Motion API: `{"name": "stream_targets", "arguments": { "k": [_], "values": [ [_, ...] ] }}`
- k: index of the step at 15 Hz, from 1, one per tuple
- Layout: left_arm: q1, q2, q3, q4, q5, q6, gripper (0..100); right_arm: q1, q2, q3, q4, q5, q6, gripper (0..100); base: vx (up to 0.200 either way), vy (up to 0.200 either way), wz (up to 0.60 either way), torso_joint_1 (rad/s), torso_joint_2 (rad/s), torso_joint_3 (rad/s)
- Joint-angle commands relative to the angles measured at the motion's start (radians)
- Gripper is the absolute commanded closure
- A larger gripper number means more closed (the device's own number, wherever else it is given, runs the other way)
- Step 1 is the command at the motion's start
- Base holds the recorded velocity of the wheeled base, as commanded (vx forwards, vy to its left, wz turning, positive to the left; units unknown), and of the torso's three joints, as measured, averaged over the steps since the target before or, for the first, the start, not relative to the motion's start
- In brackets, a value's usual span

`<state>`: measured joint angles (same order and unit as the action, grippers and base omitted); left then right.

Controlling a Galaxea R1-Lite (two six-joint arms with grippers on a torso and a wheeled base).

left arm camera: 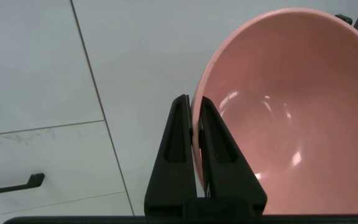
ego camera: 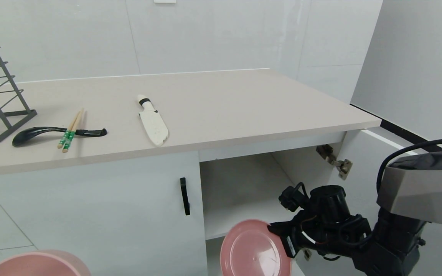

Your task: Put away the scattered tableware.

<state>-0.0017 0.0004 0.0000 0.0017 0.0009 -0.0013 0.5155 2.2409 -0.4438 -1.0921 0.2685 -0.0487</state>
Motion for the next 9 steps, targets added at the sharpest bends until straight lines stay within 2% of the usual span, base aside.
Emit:
{"name": "stream_targets", "arguments": {
  "k": [1,4,9],
  "values": [
    [0.000,0.000,0.000,0.000,0.001,0.000,100,0.001,0.043,-0.027,-0.006,-0.002,0.015,100,0.000,0.000,0.00,0.000,0.00,0.000],
    [0.000,0.000,0.000,0.000,0.001,-0.002,100,-0.009,0.092,-0.102,-0.023,-0.080,0.113,100,0.000,0.000,0.00,0.000,0.00,0.000],
    [0.000,0.000,0.000,0.000,0.001,-0.002,100,-0.049,0.184,-0.168,-0.084,-0.086,0.147,100,0.000,0.000,0.00,0.000,0.00,0.000]
  ]
}}
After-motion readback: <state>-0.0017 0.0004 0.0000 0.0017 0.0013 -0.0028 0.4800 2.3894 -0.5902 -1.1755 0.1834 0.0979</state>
